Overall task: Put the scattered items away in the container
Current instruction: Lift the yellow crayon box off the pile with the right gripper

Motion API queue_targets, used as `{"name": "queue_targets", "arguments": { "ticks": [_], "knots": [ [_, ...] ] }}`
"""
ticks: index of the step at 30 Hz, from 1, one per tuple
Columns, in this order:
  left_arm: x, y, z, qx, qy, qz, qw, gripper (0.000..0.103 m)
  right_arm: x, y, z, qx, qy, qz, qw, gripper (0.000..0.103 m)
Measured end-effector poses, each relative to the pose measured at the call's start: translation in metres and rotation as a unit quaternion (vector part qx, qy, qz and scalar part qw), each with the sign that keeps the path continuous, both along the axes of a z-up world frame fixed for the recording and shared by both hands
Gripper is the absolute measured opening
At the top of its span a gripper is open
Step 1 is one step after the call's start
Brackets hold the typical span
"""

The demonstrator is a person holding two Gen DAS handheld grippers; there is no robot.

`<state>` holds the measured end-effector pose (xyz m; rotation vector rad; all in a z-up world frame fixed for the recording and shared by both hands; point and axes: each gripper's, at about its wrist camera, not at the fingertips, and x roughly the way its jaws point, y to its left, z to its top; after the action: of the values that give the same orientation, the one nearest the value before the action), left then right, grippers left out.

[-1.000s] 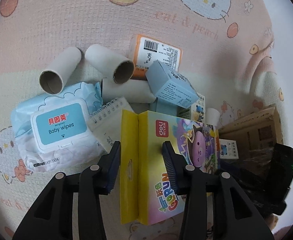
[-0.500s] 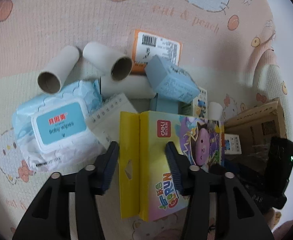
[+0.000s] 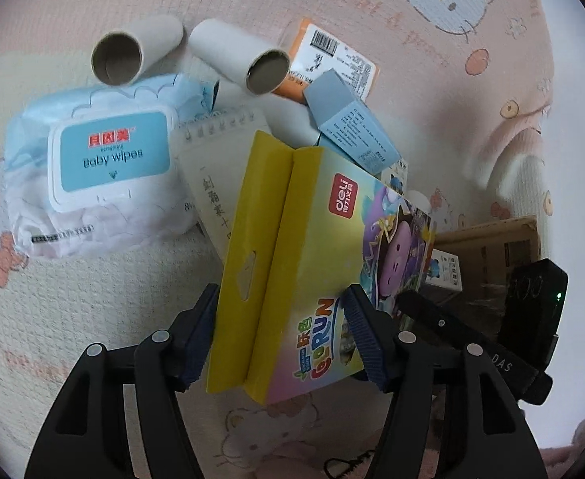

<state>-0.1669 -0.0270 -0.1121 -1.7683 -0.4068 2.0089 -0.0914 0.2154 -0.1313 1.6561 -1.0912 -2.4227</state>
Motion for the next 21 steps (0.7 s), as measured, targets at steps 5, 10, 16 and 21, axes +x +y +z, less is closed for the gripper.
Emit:
{"name": "queue_targets", "arguments": {
  "ticks": [5,10,16,21],
  "knots": [
    [0.002,0.003,0.013,-0.020,0.041,-0.011,0.9989,0.056,0.003,-0.002,-0.004,-0.013,0.008,-0.004,1.000,0.055],
    [0.004,0.005,0.026,-0.024,0.077,-0.022,0.9965,0.044,0.010,-0.007,0.006,0.006,0.032,-0.009,0.999,0.053],
    [0.004,-0.001,0.037,-0.006,0.091,-0.018,0.9957,0.042,0.018,-0.008,0.026,0.013,0.053,-0.021,0.998,0.049],
    [0.008,-0.006,0.056,0.015,0.114,-0.018,0.9932,0.042,0.024,-0.014,0.053,0.041,0.078,-0.017,0.996,0.049]
  ]
}}
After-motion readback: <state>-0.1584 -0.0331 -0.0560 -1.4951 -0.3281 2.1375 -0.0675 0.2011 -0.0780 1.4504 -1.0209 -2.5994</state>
